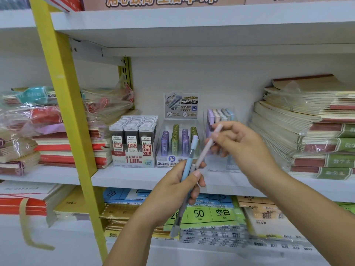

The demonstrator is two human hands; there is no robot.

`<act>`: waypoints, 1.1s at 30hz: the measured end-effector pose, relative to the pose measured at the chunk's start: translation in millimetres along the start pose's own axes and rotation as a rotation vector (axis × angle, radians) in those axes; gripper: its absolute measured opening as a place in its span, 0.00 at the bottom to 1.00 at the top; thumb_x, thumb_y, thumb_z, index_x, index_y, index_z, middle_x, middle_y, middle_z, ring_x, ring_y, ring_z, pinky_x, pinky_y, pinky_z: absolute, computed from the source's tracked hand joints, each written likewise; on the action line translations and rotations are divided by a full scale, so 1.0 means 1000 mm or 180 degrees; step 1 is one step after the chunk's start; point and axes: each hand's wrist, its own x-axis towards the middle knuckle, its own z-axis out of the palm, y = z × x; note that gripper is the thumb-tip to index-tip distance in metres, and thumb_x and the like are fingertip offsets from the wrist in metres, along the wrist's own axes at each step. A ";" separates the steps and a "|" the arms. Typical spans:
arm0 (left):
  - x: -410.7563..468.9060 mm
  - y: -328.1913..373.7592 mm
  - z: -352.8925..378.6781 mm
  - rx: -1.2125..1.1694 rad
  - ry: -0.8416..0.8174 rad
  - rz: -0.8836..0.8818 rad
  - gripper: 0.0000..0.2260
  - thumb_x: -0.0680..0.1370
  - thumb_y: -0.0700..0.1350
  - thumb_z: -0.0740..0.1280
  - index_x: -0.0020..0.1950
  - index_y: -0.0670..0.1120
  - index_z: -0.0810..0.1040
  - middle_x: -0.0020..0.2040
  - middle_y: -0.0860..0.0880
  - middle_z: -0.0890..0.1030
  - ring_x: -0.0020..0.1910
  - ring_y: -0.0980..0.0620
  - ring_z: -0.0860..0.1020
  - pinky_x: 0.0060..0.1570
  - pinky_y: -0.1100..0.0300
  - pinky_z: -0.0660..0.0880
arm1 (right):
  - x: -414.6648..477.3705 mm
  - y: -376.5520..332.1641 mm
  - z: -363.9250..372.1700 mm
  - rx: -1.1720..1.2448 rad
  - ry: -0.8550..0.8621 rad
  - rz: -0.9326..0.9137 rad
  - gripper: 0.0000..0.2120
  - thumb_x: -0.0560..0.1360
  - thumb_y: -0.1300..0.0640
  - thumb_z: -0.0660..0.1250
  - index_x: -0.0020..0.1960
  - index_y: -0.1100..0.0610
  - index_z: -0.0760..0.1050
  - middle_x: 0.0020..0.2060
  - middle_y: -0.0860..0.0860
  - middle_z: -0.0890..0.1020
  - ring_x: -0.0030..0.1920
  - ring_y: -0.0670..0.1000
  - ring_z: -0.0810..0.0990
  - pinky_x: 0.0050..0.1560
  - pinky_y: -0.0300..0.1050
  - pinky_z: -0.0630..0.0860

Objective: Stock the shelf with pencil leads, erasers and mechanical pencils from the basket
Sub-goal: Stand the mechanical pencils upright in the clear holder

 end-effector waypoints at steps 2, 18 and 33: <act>-0.001 -0.001 -0.002 0.0019 0.0057 -0.0039 0.08 0.80 0.50 0.63 0.56 0.55 0.79 0.41 0.50 0.78 0.32 0.55 0.70 0.32 0.63 0.70 | -0.001 -0.002 -0.011 0.0168 0.0122 -0.0031 0.05 0.77 0.63 0.65 0.52 0.57 0.75 0.40 0.54 0.86 0.36 0.51 0.83 0.35 0.39 0.78; 0.001 0.008 -0.005 0.0440 0.0297 0.0215 0.08 0.82 0.46 0.63 0.58 0.56 0.78 0.40 0.50 0.80 0.30 0.56 0.68 0.31 0.65 0.68 | -0.023 0.010 -0.019 -0.2476 -0.1078 -0.0362 0.14 0.70 0.53 0.75 0.43 0.35 0.76 0.38 0.35 0.80 0.37 0.42 0.77 0.41 0.39 0.75; 0.005 0.005 -0.007 0.0172 0.0865 0.0143 0.07 0.84 0.41 0.59 0.58 0.47 0.75 0.43 0.50 0.84 0.35 0.55 0.73 0.38 0.61 0.73 | 0.033 -0.038 -0.028 -0.1122 0.0491 -0.1372 0.23 0.76 0.62 0.68 0.58 0.40 0.63 0.41 0.54 0.82 0.42 0.52 0.83 0.49 0.54 0.80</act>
